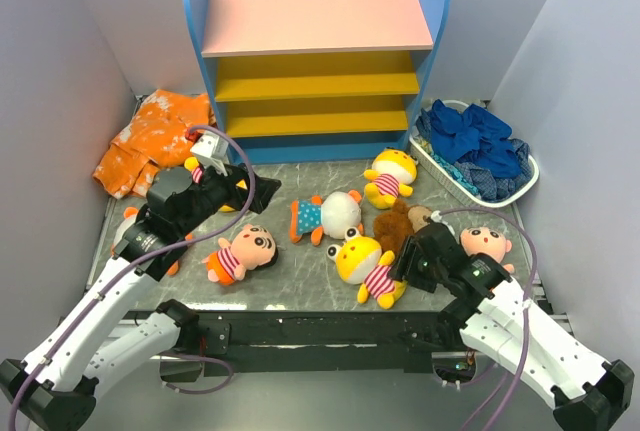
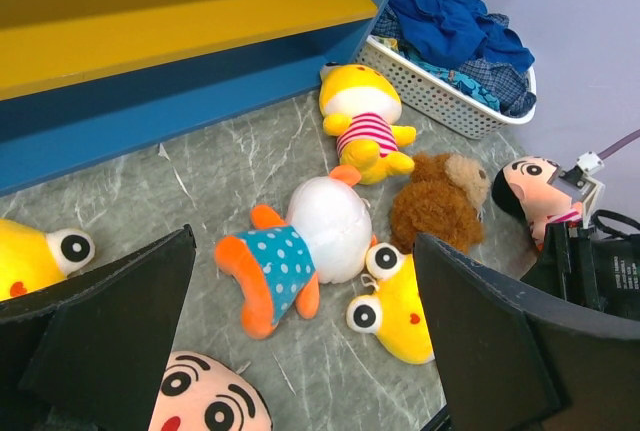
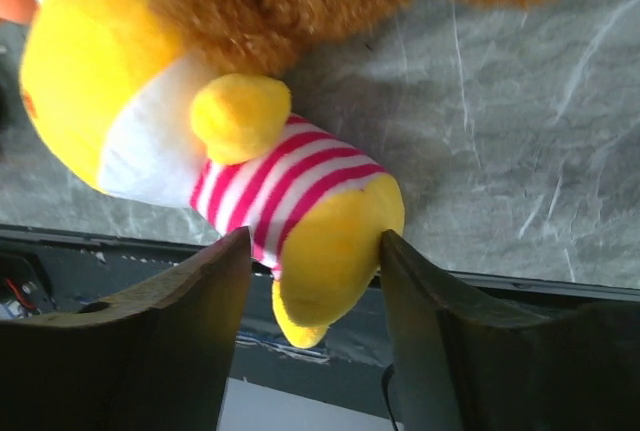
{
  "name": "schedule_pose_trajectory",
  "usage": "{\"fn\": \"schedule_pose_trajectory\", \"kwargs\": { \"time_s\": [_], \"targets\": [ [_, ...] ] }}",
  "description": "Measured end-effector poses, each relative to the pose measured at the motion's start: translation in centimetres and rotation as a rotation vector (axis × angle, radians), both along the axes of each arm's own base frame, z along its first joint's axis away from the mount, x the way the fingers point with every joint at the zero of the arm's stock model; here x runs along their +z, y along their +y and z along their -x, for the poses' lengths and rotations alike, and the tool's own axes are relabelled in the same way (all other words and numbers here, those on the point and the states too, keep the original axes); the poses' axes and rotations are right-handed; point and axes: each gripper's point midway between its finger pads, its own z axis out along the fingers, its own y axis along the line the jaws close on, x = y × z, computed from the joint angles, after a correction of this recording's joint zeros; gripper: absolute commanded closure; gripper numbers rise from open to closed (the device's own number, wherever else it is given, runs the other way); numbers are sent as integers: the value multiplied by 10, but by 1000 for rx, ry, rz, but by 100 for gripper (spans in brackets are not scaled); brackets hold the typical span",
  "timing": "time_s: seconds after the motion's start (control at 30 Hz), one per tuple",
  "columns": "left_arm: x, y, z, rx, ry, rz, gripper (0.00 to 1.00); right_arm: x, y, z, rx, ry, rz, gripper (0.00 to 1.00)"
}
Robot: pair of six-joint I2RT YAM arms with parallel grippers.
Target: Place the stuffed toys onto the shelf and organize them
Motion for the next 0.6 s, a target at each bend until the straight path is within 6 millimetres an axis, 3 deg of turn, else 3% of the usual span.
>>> {"fn": "schedule_pose_trajectory", "kwargs": {
  "time_s": [0.03, 0.07, 0.17, 0.37, 0.6],
  "targets": [
    [0, 0, 0, 0, 0, 0, 4, -2, 0, 2, 5, 6, 2, 53],
    [0, 0, 0, 0, 0, 0, 4, -3, 0, 3, 9, 9, 4, 68],
    [0, 0, 0, 0, 0, 0, 4, -3, 2, 5, 18, 11, -1, 100],
    [0, 0, 0, 0, 1, -1, 4, 15, 15, 7, 53, -4, -73, 100],
    [0, 6, -4, 40, -4, -5, 4, 104, 46, -15, 106, -139, -220, 100]
  ]
}}
